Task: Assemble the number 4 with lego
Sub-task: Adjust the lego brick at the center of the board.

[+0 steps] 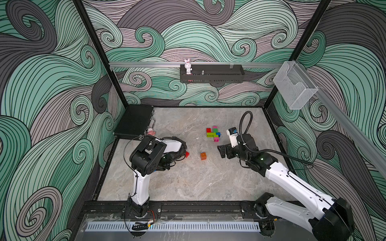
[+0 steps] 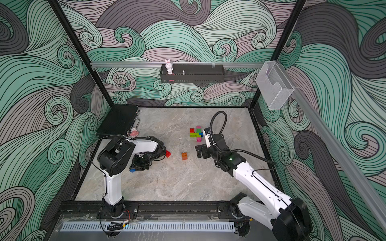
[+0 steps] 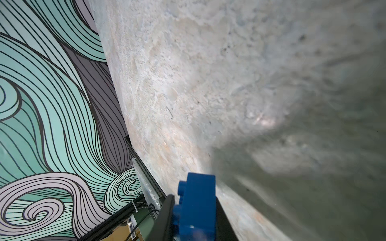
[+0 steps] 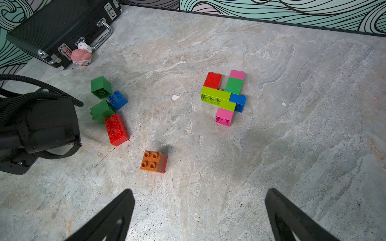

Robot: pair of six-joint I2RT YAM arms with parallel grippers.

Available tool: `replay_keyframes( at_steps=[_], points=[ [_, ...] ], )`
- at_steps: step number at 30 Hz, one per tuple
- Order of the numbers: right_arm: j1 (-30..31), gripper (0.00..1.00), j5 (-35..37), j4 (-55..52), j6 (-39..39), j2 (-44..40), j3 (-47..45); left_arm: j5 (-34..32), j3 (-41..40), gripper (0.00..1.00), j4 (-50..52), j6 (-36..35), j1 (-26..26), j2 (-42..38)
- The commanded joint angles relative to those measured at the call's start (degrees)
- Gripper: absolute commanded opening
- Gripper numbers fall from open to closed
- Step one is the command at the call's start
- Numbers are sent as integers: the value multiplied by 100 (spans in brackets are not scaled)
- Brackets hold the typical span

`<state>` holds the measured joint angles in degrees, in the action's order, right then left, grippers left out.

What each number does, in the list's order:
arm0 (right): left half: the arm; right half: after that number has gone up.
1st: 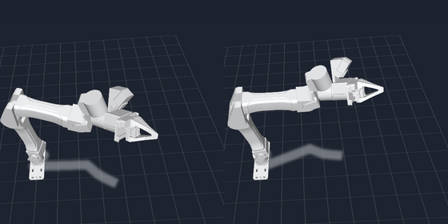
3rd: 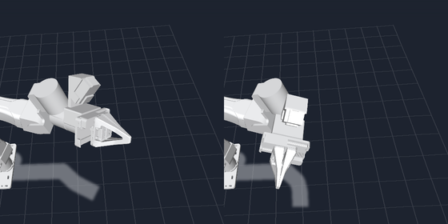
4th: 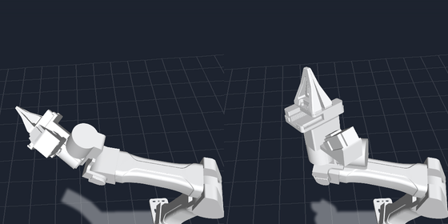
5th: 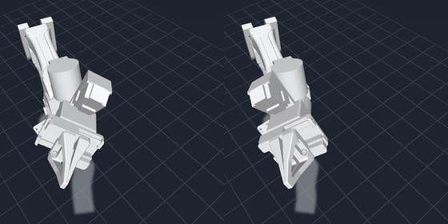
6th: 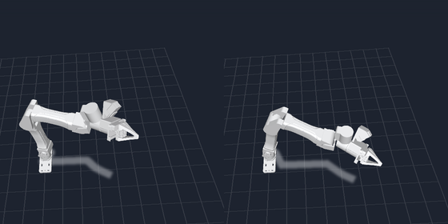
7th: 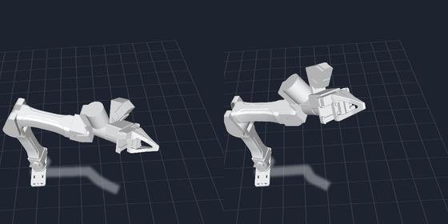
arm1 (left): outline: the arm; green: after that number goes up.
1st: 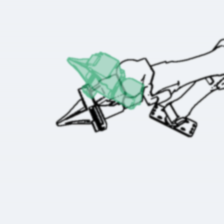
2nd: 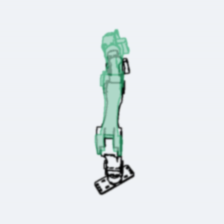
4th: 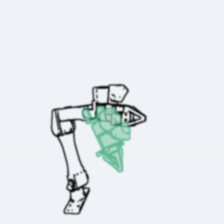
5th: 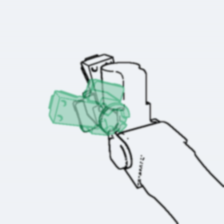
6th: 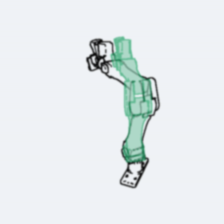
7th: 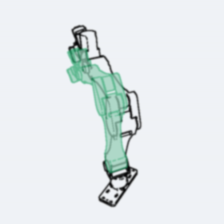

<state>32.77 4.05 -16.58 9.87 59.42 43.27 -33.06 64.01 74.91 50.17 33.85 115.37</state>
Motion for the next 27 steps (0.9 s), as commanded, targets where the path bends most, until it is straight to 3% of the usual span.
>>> replay_keyframes(
  at_steps=[1, 7, 12, 21, 27],
  points=[
    [-22, 99, -19, 43, -37, -140, 25, 243, 144, 14, -2, 151, 137, 222],
    [-18, 99, -56, 35, -31, -150, 42, 302, 230, 19, 2, 110, 228, 395],
    [-17, 99, -89, 49, -18, -102, 50, 380, 390, 31, 15, -57, 241, 439],
    [-16, 99, -80, 67, -29, -126, 33, 370, 541, 38, 128, -139, 245, 507],
    [-17, 99, -96, 76, -7, -84, 33, 662, 703, 41, 138, -344, 302, -34]
  ],
)
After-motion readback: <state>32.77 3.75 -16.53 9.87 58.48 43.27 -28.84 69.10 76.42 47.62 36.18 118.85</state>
